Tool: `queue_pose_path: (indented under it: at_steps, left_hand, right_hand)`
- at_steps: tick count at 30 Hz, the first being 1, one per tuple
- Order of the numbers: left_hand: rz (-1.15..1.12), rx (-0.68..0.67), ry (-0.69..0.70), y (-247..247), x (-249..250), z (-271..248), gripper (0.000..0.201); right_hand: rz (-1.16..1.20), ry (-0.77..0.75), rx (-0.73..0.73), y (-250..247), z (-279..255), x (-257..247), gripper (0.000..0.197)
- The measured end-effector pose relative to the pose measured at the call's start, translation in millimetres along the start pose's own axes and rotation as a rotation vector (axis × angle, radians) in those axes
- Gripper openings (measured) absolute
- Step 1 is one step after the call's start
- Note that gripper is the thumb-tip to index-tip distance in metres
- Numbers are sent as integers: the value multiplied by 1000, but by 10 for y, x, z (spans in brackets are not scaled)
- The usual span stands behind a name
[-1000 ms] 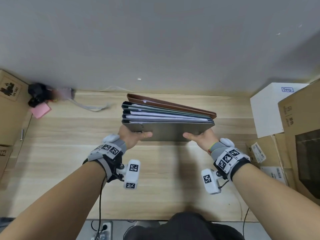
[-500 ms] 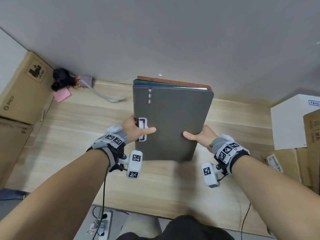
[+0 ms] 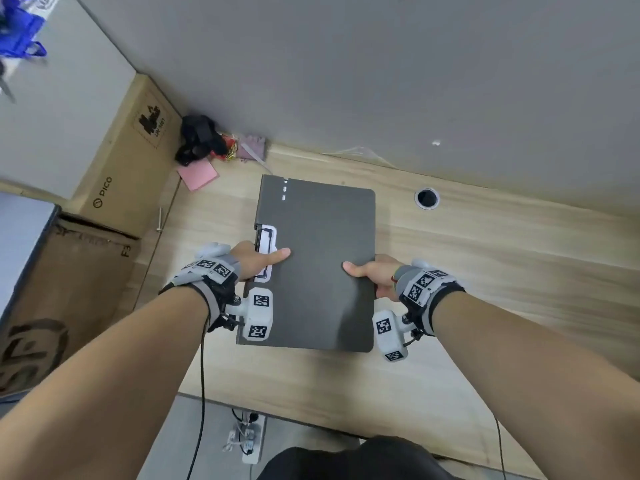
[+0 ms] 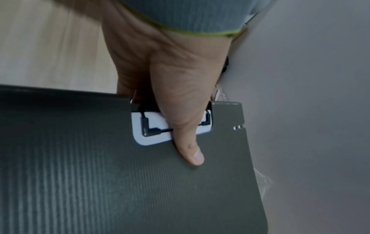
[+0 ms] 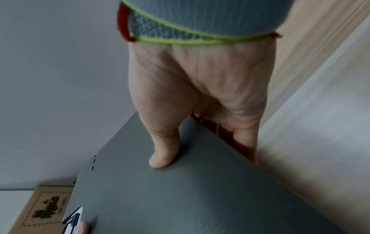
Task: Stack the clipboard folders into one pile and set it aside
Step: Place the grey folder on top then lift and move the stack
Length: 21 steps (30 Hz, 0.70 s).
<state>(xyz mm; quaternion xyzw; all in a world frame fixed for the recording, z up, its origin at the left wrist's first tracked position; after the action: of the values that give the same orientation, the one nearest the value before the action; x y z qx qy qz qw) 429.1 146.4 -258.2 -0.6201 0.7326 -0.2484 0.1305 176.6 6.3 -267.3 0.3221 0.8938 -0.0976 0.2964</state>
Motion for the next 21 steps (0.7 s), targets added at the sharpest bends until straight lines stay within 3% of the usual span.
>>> queue_pose_path:
  at_steps: [6, 9, 11, 13, 18, 21]
  left_hand:
    - [-80, 29, 13, -418, 160, 418, 103]
    - [-164, 25, 90, -572, 406, 482, 69]
    - [-169, 27, 112, -617, 507, 606, 53]
    - [-149, 39, 107, -651, 543, 656, 55]
    - [-77, 64, 96, -743, 651, 755, 63]
    - [6, 98, 60, -784, 628, 812, 83]
  right_hand:
    - [60, 28, 44, 228, 402, -302, 39]
    - [-24, 19, 96, 167, 627, -480, 44]
    - [-70, 6, 132, 90, 798, -542, 63]
    - [-132, 18, 154, 20, 966, -518, 85]
    - [-185, 72, 172, -66, 1363, -318, 112]
    - [-199, 94, 193, -94, 1530, -226, 111]
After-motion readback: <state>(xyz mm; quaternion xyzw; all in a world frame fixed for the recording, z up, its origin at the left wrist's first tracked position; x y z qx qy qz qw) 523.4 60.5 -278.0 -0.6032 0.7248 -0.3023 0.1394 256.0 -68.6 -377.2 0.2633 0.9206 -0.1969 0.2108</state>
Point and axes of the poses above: each hand's wrist, its own z-axis towards the middle knuckle, its own y-axis out of the palm, x = y × z, the point moved 6 cm from there along z, towards the middle knuckle, and after that the axes turned 11 degrees about -y, right-handed, at the moved point
